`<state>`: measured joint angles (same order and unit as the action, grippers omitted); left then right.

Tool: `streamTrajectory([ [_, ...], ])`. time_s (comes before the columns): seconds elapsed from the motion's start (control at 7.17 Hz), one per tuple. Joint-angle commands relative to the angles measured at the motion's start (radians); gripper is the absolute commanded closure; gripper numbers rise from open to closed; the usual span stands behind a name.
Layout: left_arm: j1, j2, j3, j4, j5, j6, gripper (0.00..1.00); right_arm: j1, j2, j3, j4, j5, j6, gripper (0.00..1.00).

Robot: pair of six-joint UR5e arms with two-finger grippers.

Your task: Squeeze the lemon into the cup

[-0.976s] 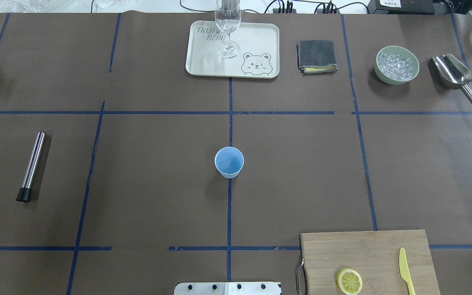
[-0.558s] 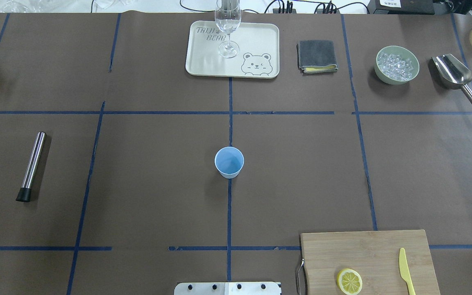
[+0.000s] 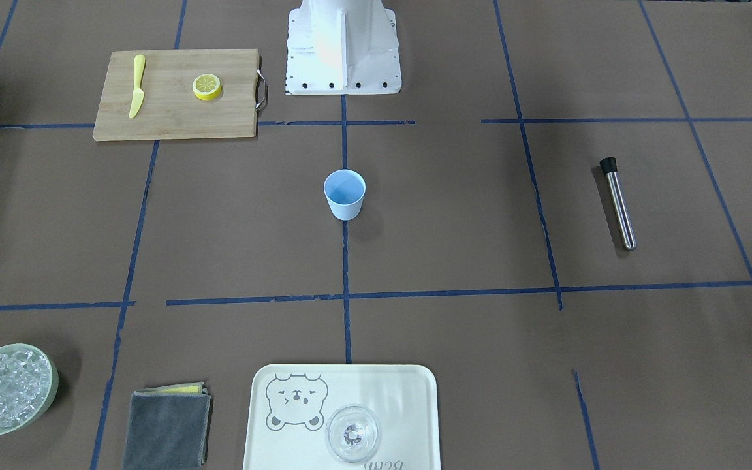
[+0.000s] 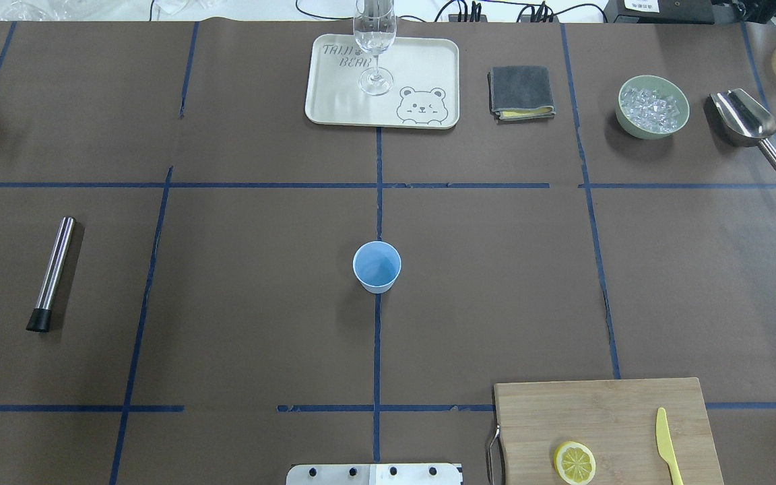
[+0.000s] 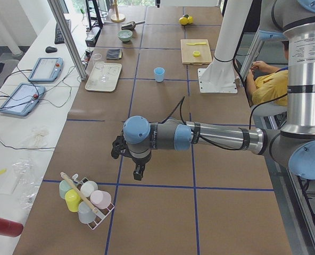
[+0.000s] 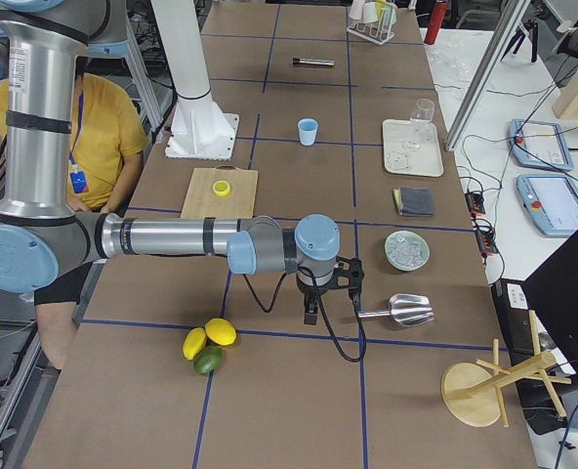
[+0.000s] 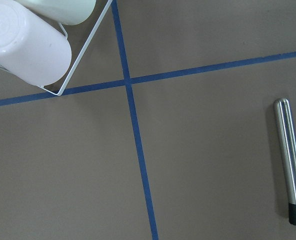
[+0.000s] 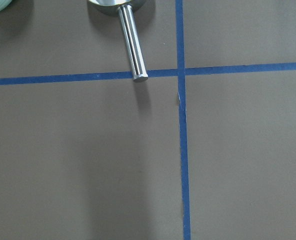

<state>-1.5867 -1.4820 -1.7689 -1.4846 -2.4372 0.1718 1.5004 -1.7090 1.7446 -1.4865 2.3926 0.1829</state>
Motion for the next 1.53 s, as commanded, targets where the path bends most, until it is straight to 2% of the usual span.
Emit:
streamTrajectory([
  [0.0, 0.001, 0.002, 0.000, -0.006, 0.000, 0.000, 0.00, -0.011, -0.003, 0.035, 0.003, 0.010, 0.000, 0.00],
  [0.14, 0.001, 0.002, -0.001, -0.006, -0.002, 0.003, 0.00, -0.063, -0.027, 0.086, 0.003, 0.049, -0.006, 0.00],
  [0.28, 0.001, 0.002, -0.001, -0.008, -0.002, 0.006, 0.00, -0.141, -0.040, 0.148, 0.052, 0.043, 0.027, 0.00],
  [0.56, 0.002, 0.003, -0.018, -0.008, -0.003, 0.006, 0.00, -0.293, -0.095, 0.254, 0.116, 0.013, 0.214, 0.00],
  [0.7, 0.002, 0.003, -0.023, -0.006, -0.003, 0.006, 0.00, -0.445, -0.096, 0.338, 0.118, -0.059, 0.378, 0.00],
  [0.84, 0.002, 0.003, -0.027, -0.008, -0.003, 0.006, 0.00, -0.603, -0.096, 0.428, 0.120, -0.185, 0.502, 0.00],
  [0.98, 0.002, 0.003, -0.029, -0.006, -0.003, 0.006, 0.00, -0.718, -0.092, 0.455, 0.212, -0.200, 0.729, 0.00],
  [1.12, 0.002, 0.003, -0.029, -0.006, -0.003, 0.006, 0.00, -0.865, -0.095, 0.457, 0.353, -0.292, 0.892, 0.00],
  [1.25, 0.002, 0.003, -0.029, -0.008, -0.005, 0.006, 0.00, -1.025, -0.092, 0.475, 0.368, -0.420, 1.017, 0.00],
  [1.39, 0.002, 0.002, -0.029, -0.011, -0.006, 0.006, 0.00, -1.200, -0.092, 0.499, 0.362, -0.613, 1.076, 0.00],
])
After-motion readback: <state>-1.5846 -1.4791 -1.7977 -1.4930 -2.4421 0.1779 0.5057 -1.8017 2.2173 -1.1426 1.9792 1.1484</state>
